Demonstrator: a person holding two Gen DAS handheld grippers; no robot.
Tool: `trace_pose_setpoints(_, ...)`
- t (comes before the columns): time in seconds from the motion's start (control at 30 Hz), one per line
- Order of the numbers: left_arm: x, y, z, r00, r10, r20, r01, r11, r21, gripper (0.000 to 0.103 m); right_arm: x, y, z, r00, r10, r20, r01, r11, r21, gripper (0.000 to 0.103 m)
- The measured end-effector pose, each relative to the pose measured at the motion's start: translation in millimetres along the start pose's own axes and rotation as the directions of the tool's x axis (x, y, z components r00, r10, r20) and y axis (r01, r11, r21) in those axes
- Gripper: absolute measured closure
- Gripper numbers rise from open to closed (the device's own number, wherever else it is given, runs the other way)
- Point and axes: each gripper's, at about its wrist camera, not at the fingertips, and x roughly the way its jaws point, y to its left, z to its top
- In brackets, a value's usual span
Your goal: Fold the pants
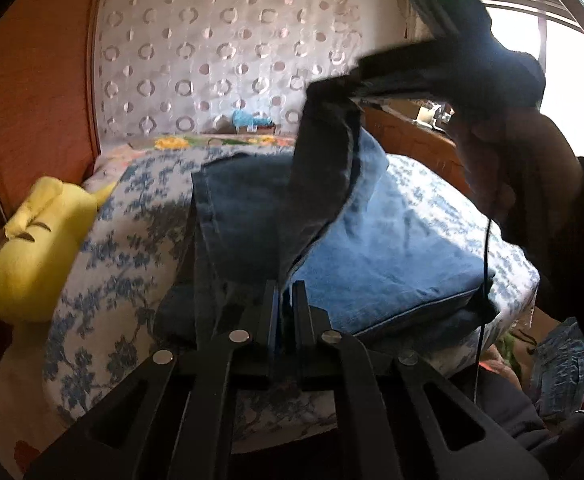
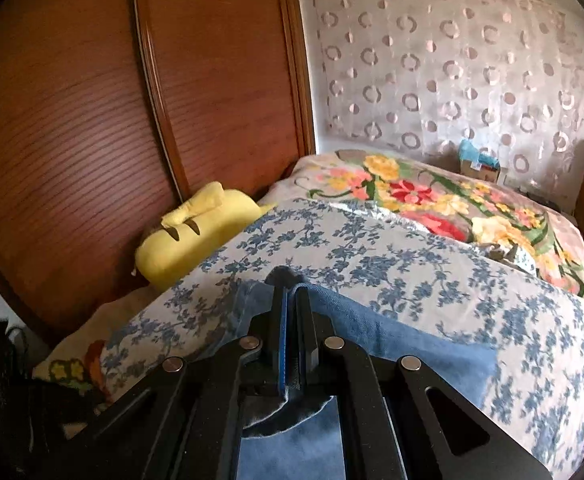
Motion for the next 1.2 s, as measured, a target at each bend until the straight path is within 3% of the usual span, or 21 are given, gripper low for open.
trace_pose_setpoints(0.3, -2, 8, -8, 1.000, 0.000, -0.002, 0.000, 1.000, -0.007, 0.096, 36, 14, 18, 0.997, -0.014, -0.074, 0.015, 1.000, 0.014, 0.098)
trace_pose_setpoints(0.37, -4, 10, -8, 1.000, 0.007, 0.005, -0.007, 1.000, -0.007, 0.096, 29, 13, 16, 0.998, -0.010, -0.057, 0.012, 0.999, 0.037, 0.093)
trace_pose_setpoints(0.53, -6, 17, -8, 1.000, 0.024, 0.005, -0.024, 0.999, -0.026, 0.096, 6, 6, 8, 1.000, 0.006, -0.002, -0.006, 0.999, 0.054, 0.062)
trace_pose_setpoints(0.6, -8, 17, -6, 1.000, 0.030, 0.009, -0.030, 0.999, -0.027, 0.096, 3, 6, 3, 1.000, -0.005, 0.017, 0.005, 0.999, 0.041, 0.058)
trace_pose_setpoints(0.8, -10, 11, 2, 0.999, 0.040, 0.009, -0.040, 0.999, -0.013, 0.095, -36, 0, -18, 0.997, -0.058, 0.047, 0.057, 0.998, 0.021, 0.056)
trace_pose_setpoints(1.07, -10, 0, 9, 0.998, 0.062, 0.012, -0.063, 0.998, 0.029, 0.091, -86, -22, -76, 0.993, -0.109, 0.044, 0.105, 0.991, 0.078, 0.056)
trace_pose_setpoints(1.2, -7, -8, 12, 0.998, 0.065, 0.016, -0.066, 0.997, 0.049, 0.078, -112, -26, -107, 0.987, -0.156, 0.039, 0.152, 0.984, 0.095, 0.056)
